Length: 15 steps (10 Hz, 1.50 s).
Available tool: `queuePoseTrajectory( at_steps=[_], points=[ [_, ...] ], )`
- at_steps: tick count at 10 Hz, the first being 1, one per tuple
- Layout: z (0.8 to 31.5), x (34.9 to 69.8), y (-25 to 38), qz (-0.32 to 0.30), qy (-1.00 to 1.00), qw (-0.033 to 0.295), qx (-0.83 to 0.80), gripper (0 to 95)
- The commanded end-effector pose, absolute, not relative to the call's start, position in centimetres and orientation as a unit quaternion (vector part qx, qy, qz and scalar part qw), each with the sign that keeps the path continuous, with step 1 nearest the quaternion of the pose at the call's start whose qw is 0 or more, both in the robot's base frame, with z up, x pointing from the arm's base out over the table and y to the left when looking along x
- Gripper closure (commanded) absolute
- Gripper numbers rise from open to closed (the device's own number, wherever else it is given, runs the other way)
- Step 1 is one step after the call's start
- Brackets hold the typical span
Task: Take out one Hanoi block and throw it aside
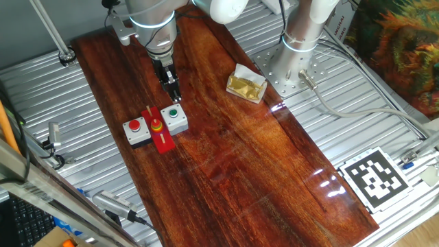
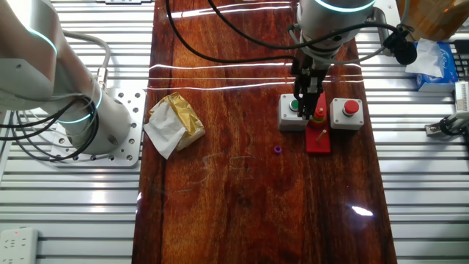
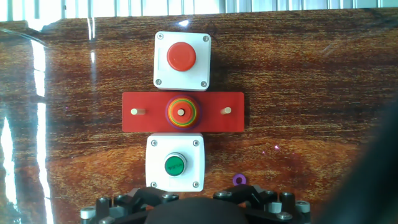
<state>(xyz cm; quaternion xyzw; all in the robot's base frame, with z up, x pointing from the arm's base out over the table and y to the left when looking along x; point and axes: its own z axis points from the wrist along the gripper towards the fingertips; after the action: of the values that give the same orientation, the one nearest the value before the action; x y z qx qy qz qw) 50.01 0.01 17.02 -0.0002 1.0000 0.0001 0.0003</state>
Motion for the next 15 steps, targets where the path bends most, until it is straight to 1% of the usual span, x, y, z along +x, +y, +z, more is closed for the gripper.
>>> queuePoseTrajectory(
  at_steps=[1, 11, 12, 13, 15],
  points=[
    [17.1, 50.0, 0.0, 0.014, 1.0, 0.022, 0.004, 95.0],
    [16.8, 50.1, -0.1, 0.007, 1.0, 0.017, 0.002, 95.0],
    [16.2, 50.6, -0.2, 0.003, 1.0, 0.023, -0.001, 95.0],
    [15.4, 52.4, -0.4, 0.005, 1.0, 0.021, 0.002, 95.0],
    [15.2, 56.3, 0.0, 0.003, 1.0, 0.014, 0.004, 95.0]
  ],
)
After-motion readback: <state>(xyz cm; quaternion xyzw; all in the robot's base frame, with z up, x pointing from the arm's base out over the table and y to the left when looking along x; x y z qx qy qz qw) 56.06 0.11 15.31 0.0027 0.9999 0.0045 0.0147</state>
